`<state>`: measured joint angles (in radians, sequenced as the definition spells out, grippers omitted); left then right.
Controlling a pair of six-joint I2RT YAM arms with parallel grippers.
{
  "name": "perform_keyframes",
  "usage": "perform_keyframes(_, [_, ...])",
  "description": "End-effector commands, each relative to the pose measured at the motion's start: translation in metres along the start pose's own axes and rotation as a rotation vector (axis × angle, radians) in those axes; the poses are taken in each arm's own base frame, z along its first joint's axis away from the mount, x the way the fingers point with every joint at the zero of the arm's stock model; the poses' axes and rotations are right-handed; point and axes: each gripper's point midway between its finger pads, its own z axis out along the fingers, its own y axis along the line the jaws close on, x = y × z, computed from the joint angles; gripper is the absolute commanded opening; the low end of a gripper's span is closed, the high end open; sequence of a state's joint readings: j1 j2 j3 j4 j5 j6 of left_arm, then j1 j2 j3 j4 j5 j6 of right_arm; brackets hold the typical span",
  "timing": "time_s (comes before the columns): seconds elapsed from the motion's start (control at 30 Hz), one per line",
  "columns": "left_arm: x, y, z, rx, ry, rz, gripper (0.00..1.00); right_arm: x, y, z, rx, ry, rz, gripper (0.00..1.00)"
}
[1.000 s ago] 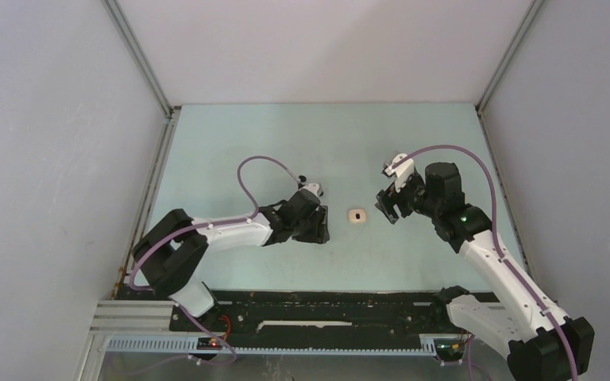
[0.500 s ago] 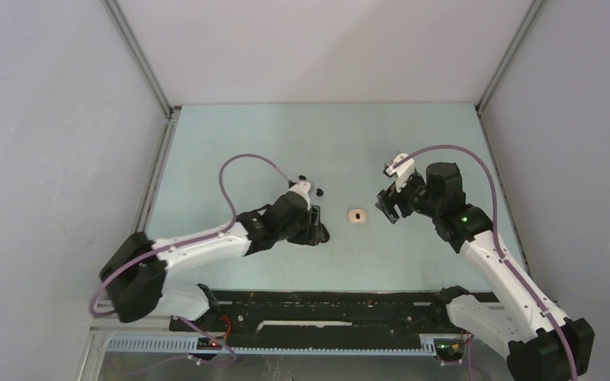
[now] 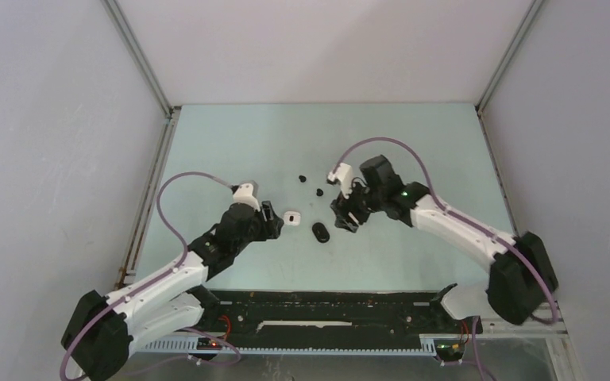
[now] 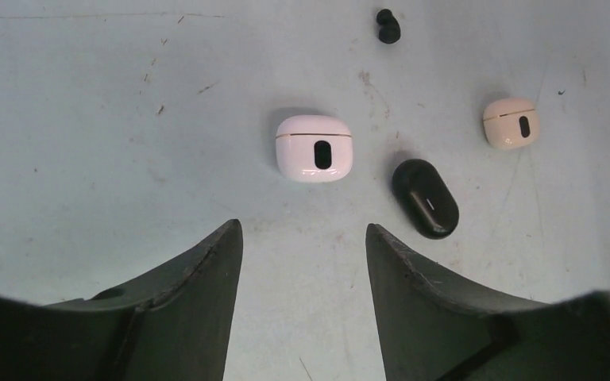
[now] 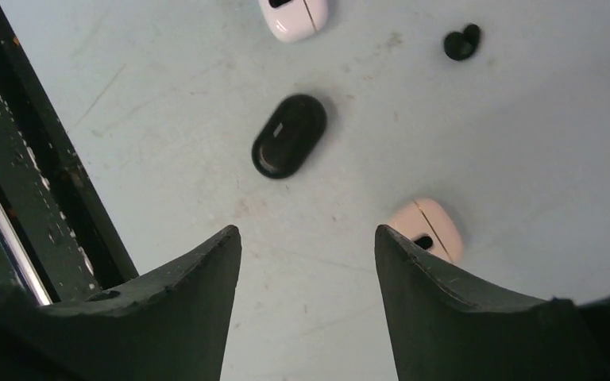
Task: Insert the wireless bluetooth earbuds into the charging case
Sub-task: Pick up the charging case at the center of the board.
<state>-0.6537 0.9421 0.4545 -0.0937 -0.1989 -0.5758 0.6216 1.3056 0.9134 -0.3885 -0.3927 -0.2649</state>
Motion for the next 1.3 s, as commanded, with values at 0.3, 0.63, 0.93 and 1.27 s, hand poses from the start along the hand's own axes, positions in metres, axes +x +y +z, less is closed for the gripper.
perform_keyframes(0.3, [-0.017, 0.016, -0.012, 0.123, -0.376, -0.064, 0.73, -0.002, 0.023, 0.094, -0.042, 0.226, 0.046, 0.68])
perform_keyframes(0.63, [-0.013, 0.035, -0.009, 0.059, -0.43, -0.076, 0.77, 0.032, 0.017, 0.123, 0.064, 0.36, 0.001, 0.71])
perform_keyframes(0.93, [-0.011, 0.027, -0.001, 0.077, -0.389, -0.055, 0.77, 0.045, 0.011, 0.126, 0.082, 0.401, -0.005, 0.61])
perform_keyframes(1.27, [-0.009, 0.0, -0.004, 0.219, -0.369, -0.04, 0.75, 0.027, 0.016, 0.091, -0.04, 0.318, -0.006, 0.31])
